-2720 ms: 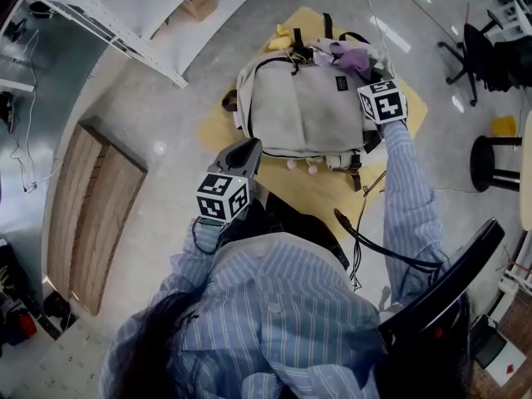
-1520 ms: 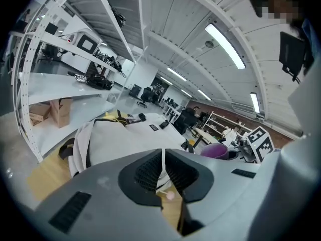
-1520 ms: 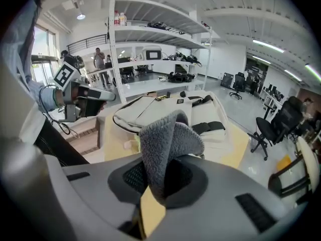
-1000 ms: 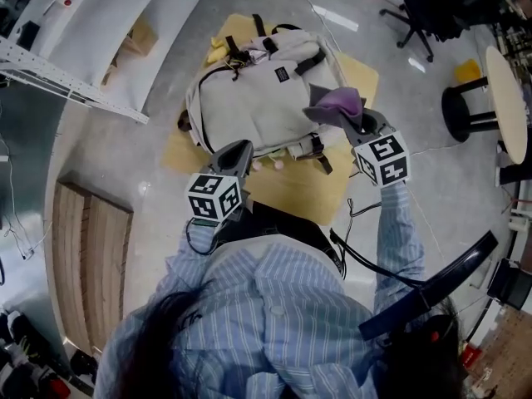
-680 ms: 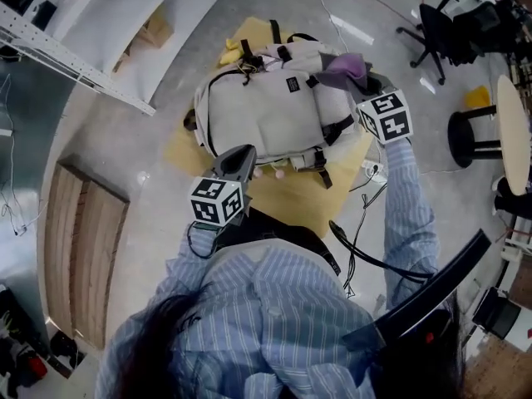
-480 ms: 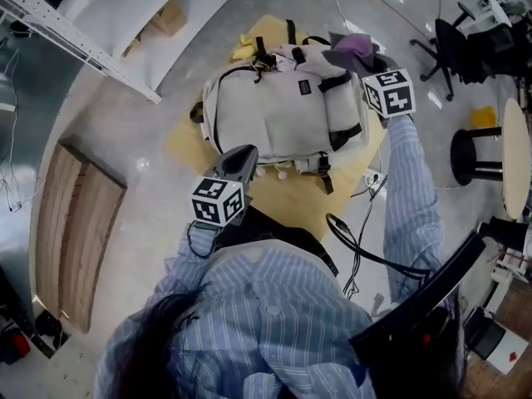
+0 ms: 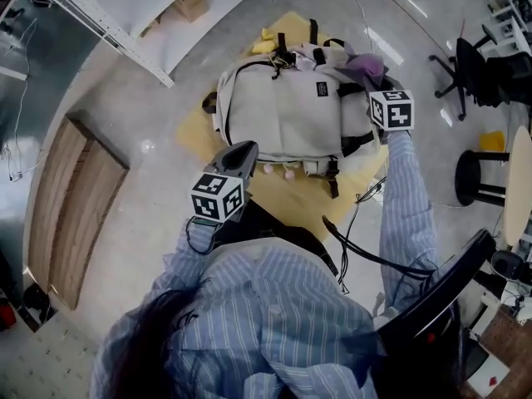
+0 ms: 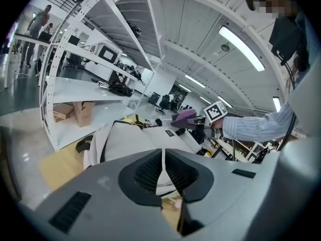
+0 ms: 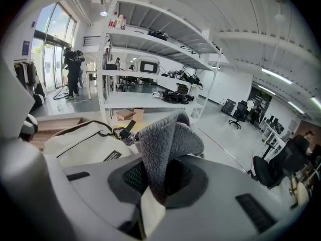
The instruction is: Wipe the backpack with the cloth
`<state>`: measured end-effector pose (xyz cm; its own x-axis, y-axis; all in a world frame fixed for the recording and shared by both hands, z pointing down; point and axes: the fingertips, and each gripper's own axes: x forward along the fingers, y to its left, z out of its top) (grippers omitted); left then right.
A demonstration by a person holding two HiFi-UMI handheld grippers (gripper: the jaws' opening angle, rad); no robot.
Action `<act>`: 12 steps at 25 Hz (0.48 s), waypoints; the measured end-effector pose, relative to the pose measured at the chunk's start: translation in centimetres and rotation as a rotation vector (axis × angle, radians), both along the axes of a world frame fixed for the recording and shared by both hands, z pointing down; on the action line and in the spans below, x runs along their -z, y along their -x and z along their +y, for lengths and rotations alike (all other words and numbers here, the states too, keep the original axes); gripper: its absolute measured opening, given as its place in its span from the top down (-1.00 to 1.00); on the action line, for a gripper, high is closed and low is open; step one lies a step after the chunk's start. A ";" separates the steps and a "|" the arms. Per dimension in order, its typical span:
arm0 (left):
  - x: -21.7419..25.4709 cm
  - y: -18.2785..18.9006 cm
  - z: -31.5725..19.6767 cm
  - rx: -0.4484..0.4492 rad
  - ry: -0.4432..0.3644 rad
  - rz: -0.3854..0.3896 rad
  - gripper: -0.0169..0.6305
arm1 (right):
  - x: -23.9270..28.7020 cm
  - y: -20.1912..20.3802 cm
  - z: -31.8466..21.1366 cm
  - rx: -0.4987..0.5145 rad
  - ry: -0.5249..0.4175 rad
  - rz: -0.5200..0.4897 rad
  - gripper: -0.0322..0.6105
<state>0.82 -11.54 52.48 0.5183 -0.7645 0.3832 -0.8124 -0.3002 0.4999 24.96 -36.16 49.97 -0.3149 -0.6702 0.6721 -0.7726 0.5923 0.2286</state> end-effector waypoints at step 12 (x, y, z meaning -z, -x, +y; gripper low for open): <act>0.7 -3.5 -0.7 -0.110 -0.026 -0.013 0.88 | -0.1 -4.1 14.3 -0.036 0.036 -0.045 0.75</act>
<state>4.31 -12.24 51.75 0.5944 -0.7132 0.3715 -0.7804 -0.4001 0.4805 29.02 -21.90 50.06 -0.3218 -0.6576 0.6812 -0.8026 0.5712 0.1722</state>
